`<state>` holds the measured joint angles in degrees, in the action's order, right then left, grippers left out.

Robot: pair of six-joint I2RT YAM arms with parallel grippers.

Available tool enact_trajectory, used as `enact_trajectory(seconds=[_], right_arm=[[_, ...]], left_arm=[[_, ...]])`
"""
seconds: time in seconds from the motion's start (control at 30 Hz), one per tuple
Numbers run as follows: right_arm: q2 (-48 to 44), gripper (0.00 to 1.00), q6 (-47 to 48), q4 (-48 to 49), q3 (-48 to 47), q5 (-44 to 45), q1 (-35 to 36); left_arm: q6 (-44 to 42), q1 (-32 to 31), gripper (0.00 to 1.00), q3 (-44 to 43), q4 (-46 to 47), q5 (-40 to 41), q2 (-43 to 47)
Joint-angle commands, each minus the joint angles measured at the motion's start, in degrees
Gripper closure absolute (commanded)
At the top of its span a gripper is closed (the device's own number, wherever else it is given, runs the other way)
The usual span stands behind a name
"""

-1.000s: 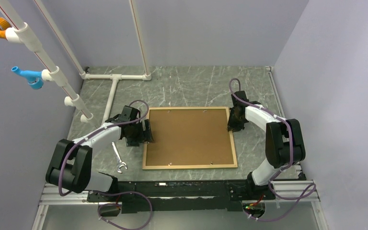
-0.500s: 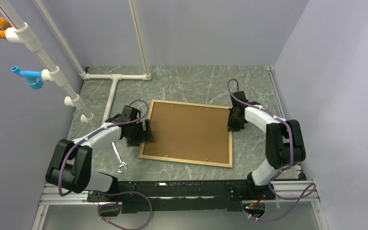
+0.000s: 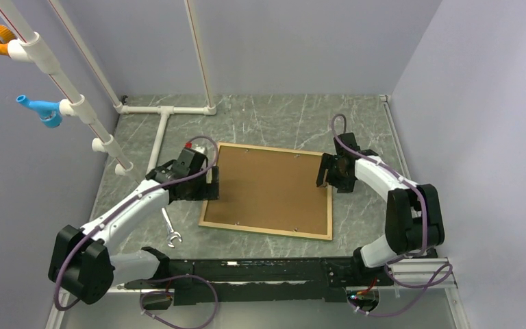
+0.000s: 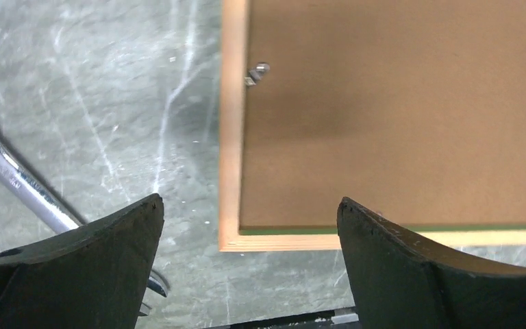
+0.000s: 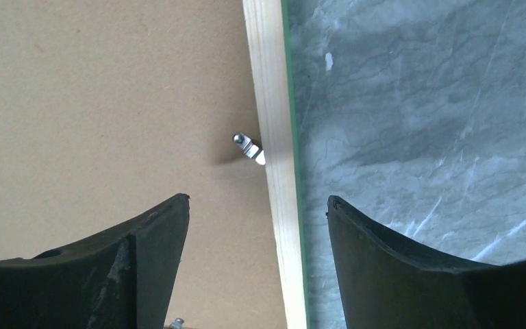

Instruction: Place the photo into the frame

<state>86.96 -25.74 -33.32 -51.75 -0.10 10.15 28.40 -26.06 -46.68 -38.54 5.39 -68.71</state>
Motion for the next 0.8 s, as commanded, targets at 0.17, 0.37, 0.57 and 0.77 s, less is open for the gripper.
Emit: enact_trajectory(seconds=[0.17, 0.37, 0.57, 0.77], right_arm=[[-5.6, 0.21, -2.0, 0.2, 5.6, -4.9, -0.2], [-3.9, 0.21, -1.6, 4.9, 8.0, -10.1, -0.1], [1.4, 0.21, -1.0, 7.4, 2.8, -16.1, 0.2], [8.7, 0.21, -0.5, 7.6, -4.4, -18.3, 3.4]], left_arm=[[-8.3, -13.0, 0.01, -2.4, 6.2, -4.6, 1.0], [-12.2, -21.2, 0.03, -4.4, 10.1, -9.3, -2.1], [-17.9, -28.7, 0.03, -4.9, 13.0, -11.0, -4.2], [-20.9, -33.1, 0.04, -4.8, 16.3, -13.6, -6.8]])
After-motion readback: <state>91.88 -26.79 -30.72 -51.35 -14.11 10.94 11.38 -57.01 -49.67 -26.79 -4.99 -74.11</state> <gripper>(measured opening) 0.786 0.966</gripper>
